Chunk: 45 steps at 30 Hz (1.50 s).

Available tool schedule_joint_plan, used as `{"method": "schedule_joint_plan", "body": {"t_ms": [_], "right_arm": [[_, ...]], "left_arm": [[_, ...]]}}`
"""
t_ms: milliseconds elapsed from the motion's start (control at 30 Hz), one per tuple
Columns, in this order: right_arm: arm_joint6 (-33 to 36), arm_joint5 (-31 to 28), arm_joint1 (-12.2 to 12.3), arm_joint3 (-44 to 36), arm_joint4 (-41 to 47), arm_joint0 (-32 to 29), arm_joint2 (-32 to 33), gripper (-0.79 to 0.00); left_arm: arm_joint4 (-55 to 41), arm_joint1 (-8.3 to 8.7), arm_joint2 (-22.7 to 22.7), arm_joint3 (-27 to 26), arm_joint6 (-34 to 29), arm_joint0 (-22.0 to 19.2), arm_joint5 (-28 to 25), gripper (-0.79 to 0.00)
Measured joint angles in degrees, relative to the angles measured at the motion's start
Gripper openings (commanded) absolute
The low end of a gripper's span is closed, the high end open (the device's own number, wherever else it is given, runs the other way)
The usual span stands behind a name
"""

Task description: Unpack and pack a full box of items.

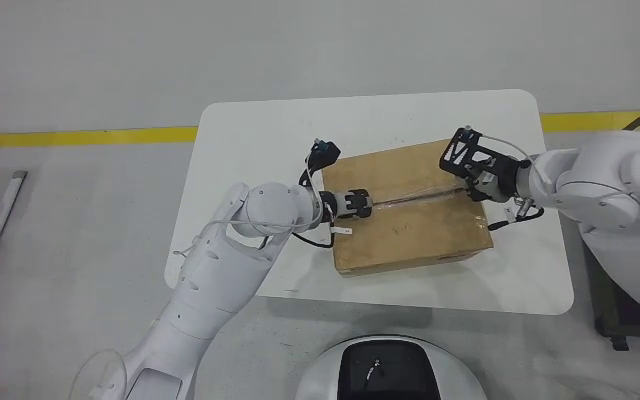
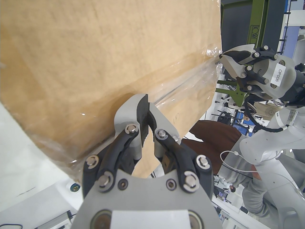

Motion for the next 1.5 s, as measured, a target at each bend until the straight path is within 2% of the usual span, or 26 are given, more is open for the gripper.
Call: {"method": "schedule_joint_plan", "body": {"t_ms": [233, 333, 367, 400, 467, 533, 567, 600, 667, 700, 800, 867, 933, 1033, 1067, 1100, 1167, 1200, 1367, 1500], "right_arm": [[0.4, 0.2, 0.0, 0.8, -0.3, 0.6, -1.3, -0.776], [0.7, 0.4, 0.0, 1.3, -0.5, 0.9, -1.9, -0.708], [0.8, 0.5, 0.0, 1.5, -0.6, 1.0, -2.1, -0.653], [0.8, 0.6, 0.0, 1.6, -0.6, 1.1, -2.2, -0.526], [0.7, 0.9, 0.0, 1.9, -0.7, 1.3, -2.4, -0.499], [0.5, 1.2, 0.0, 2.0, -0.6, 1.5, -2.3, -0.425], [0.4, 1.5, 0.0, 2.0, -0.4, 1.5, -2.1, -0.222], [0.2, 1.7, 0.1, 2.0, -0.3, 1.5, -1.8, -0.182], [0.2, 2.0, 0.3, 1.8, 0.1, 1.3, -0.8, -0.012], [0.4, 2.1, 0.4, 1.7, 0.3, 1.1, -0.4, 0.000], [1.5, 2.4, 0.8, 1.0, 0.8, 0.2, 1.0, 0.000], [1.9, 3.1, 1.0, 0.4, 0.9, -0.3, 2.0, -0.028], [1.5, 4.1, 1.2, 0.0, 0.9, -0.9, 3.1, -0.120], [-0.4, 6.0, 1.5, -0.8, 3.0, -2.4, 5.3, -0.308], [-1.3, 6.9, 1.6, -1.1, 4.0, -3.0, 6.4, -0.422], [-2.4, 7.8, 1.6, -1.4, 5.0, -3.6, 7.4, -0.496], [-6.1, 10.1, 1.6, -2.3, 8.2, -5.3, 9.7, -0.736], [-8.0, 11.0, 1.6, -2.8, 9.9, -6.2, 10.6, -0.785], [-19.9, 14.7, 1.0, -5.6, 21.0, -12.4, 13.3, -0.785], [-24.0, 15.2, 0.3, -4.8, 28.4, -15.3, 11.0, -0.785]], "left_arm": [[-0.7, -0.32, -0.1, 1.2, -0.5, -0.1, 0.2, -0.785], [-0.9, -0.37, -0.3, 1.6, -0.6, 0.0, 0.1, -0.785], [-0.8, -0.37, -0.4, 1.7, -0.7, 0.0, 0.0, -0.785], [-0.8, -0.37, -0.4, 1.7, -0.7, 0.1, 0.0, -0.785], [-0.7, -0.40, -0.5, 1.8, -0.7, 0.1, 0.0, -0.785], [-0.6, -0.44, -0.6, 1.8, -0.7, 0.2, -0.1, -0.785], [-0.6, -0.47, -0.6, 1.8, -0.6, 0.2, -0.1, -0.785], [-0.6, -0.50, -0.6, 1.8, -0.6, 0.2, -0.1, -0.785], [-0.5, -0.56, -0.6, 1.9, -0.6, 0.3, -0.1, -0.785], [-0.5, -0.58, -0.6, 1.9, -0.6, 0.3, -0.1, -0.785], [-0.2, -0.64, -0.6, 1.9, -0.7, 0.3, -0.2, -0.785], [0.1, -0.70, -0.5, 2.1, -0.8, 0.2, -0.3, -0.785], [0.1, -0.75, -0.5, 2.2, -0.8, 0.1, -0.3, -0.785], [0.1, -0.84, -0.6, 2.3, -0.7, 0.2, -0.4, -0.785], [0.1, -0.87, -0.7, 2.3, -0.7, 0.2, -0.4, -0.785], [0.1, -0.89, -0.7, 2.3, -0.7, 0.2, -0.4, -0.785], [0.1, -0.92, -0.9, 2.4, -0.7, 0.3, -0.4, -0.785], [0.1, -0.93, -0.9, 2.4, -0.7, 0.3, -0.3, -0.785], [0.1, -0.99, -1.3, 2.4, -0.5, 0.4, -0.2, -0.785], [0.3, -1.04, -1.5, 2.4, -0.4, 0.5, -0.2, -0.785]]}}
